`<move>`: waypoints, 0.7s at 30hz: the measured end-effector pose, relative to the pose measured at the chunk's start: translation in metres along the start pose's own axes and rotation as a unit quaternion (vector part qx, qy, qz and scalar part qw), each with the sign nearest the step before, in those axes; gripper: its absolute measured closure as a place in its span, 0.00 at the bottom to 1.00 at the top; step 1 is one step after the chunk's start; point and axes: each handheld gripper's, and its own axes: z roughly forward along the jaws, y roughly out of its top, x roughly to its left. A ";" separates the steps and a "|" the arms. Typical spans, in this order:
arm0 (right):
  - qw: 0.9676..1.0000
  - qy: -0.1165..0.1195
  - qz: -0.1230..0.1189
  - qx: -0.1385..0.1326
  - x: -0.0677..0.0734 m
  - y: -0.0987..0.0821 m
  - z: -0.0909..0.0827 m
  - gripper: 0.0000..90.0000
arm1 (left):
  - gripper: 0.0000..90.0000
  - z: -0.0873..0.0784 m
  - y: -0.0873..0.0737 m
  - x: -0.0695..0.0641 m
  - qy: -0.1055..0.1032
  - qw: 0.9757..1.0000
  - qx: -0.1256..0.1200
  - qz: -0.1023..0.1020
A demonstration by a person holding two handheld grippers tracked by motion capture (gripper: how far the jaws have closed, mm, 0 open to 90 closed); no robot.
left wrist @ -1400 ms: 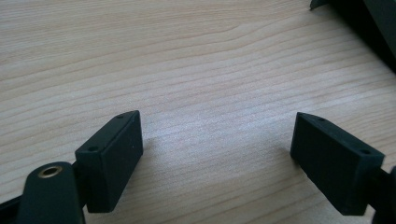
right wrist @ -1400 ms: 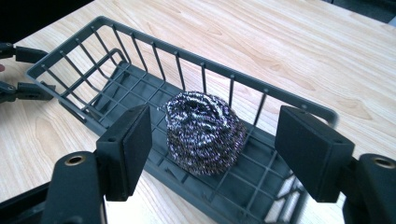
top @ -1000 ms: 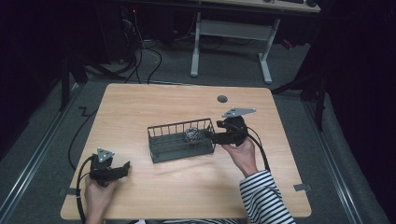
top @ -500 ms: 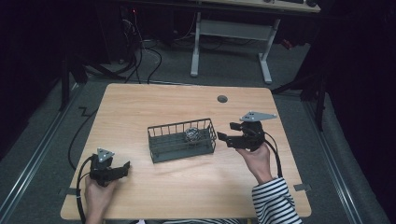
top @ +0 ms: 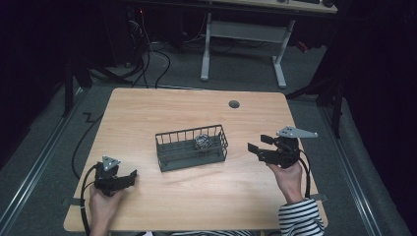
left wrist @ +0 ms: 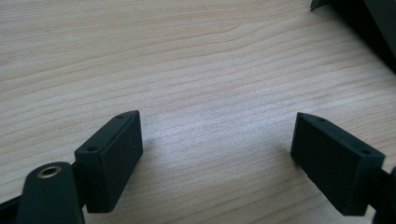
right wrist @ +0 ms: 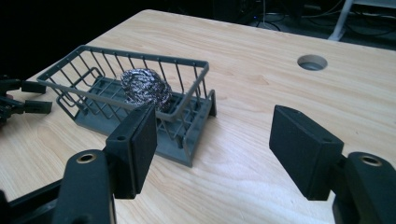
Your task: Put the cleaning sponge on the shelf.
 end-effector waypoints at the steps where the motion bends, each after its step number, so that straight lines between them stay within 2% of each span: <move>1: 1.000 -0.002 0.002 0.000 -0.001 -0.002 -0.002 0.37 | 0.19 0.000 0.000 0.000 0.000 1.000 0.000 0.000; 8: 1.000 -0.009 0.011 -0.001 -0.006 -0.021 -0.010 0.37 | 0.19 0.000 0.000 0.000 0.000 1.000 0.000 0.000; 21: 0.999 -0.012 0.038 -0.008 -0.012 -0.048 -0.010 0.38 | 0.19 0.000 0.000 0.000 0.000 1.000 0.000 0.000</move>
